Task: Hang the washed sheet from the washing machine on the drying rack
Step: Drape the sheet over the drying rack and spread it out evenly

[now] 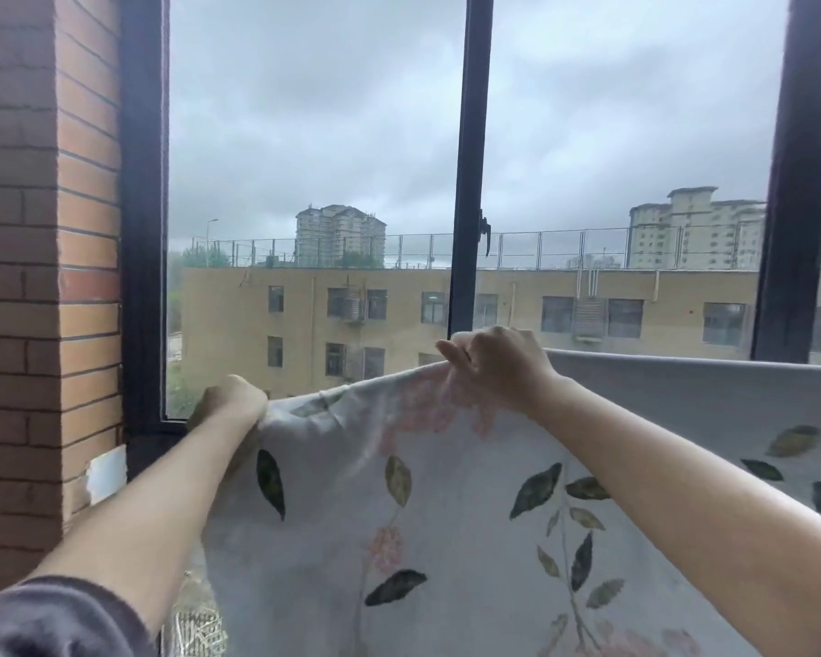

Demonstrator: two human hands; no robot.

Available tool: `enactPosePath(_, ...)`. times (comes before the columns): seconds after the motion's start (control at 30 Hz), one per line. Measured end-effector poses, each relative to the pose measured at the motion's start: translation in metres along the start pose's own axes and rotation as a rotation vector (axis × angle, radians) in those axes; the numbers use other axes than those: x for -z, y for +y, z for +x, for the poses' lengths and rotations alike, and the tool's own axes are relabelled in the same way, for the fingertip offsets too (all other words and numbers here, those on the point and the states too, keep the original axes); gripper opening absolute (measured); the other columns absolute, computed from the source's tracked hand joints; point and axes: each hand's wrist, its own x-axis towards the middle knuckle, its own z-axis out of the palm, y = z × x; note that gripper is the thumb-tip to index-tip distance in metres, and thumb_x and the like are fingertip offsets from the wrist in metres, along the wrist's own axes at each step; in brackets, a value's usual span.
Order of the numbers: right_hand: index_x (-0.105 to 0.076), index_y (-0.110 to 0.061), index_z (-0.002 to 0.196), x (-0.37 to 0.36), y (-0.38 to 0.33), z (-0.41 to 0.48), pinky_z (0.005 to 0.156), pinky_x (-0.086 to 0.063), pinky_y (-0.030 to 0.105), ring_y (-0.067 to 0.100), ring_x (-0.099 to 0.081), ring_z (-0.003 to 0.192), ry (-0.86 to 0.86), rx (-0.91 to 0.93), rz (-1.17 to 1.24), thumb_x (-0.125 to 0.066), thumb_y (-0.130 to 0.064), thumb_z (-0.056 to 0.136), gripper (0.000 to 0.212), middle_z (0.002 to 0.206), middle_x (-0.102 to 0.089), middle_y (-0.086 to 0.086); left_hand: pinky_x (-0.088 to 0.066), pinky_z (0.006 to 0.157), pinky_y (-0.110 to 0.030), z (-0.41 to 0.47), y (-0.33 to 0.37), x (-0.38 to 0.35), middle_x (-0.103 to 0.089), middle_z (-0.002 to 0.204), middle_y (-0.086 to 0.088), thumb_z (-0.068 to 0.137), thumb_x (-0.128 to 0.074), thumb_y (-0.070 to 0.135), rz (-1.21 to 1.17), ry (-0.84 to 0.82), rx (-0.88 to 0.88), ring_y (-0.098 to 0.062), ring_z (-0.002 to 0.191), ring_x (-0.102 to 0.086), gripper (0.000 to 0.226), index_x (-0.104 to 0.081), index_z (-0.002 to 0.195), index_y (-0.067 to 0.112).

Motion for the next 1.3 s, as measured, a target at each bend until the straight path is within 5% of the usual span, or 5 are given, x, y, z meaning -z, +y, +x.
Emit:
enactPosePath(0.33,-0.060,-0.022,0.092,0.020,0.115,-0.068,0.058,-0.036,0.026,0.016,-0.061,0.062,0.108,0.015,0.001,-0.023,-0.058,0.095,0.052,0.073,-0.066,-0.006,-0.040,0.071,-0.026,-0.152,0.146,-0.063,-0.065,0.107,0.003,0.098,-0.046,0.035,-0.392,0.046,-1.121,-0.015,0.092,-0.060,0.028,-0.060,0.117,0.020)
enactPosePath(0.5,-0.069,-0.016,0.085,0.025,0.153,-0.090,0.063,-0.043,0.025,0.015,-0.065,0.076,0.221,-0.053,0.207,-0.053,-0.034,0.095,0.027,0.086,-0.069,-0.010,-0.048,0.071,-0.031,-0.137,0.142,-0.087,-0.067,0.092,0.010,0.096,-0.040,0.048,-0.499,0.054,-1.107,-0.016,0.084,-0.062,0.034,-0.065,0.099,0.026)
enactPosePath(0.93,-0.047,-0.017,0.069,0.056,0.151,-0.013,0.059,-0.036,0.032,0.029,-0.054,0.063,0.381,-0.159,0.109,-0.038,-0.041,0.094,0.036,0.063,-0.058,0.006,-0.041,0.057,-0.032,-0.078,0.170,0.007,-0.059,0.070,-0.004,0.099,-0.044,0.036,-0.232,0.434,-1.218,-0.022,0.062,-0.053,0.040,-0.057,0.073,0.009)
enactPosePath(1.13,-0.056,-0.015,0.062,0.022,0.166,-0.006,0.066,-0.040,0.028,0.019,-0.054,0.069,-0.438,-0.299,0.234,-0.051,-0.030,0.097,0.038,0.068,-0.060,0.004,-0.038,0.058,-0.024,-0.058,0.174,-0.055,-0.060,0.069,-0.004,0.088,-0.054,0.020,0.315,-0.371,-0.870,-0.014,0.062,-0.047,0.024,-0.060,0.065,0.014)
enactPosePath(1.3,-0.064,-0.017,0.066,0.022,0.183,-0.015,0.070,-0.044,0.028,0.014,-0.059,0.072,-0.404,-0.352,0.283,-0.050,-0.033,0.096,0.037,0.071,-0.066,-0.001,-0.046,0.065,-0.026,-0.082,0.187,-0.048,-0.068,0.079,-0.002,0.100,-0.043,0.032,-0.158,-0.394,-0.784,-0.018,0.072,-0.058,0.041,-0.068,0.079,0.007)
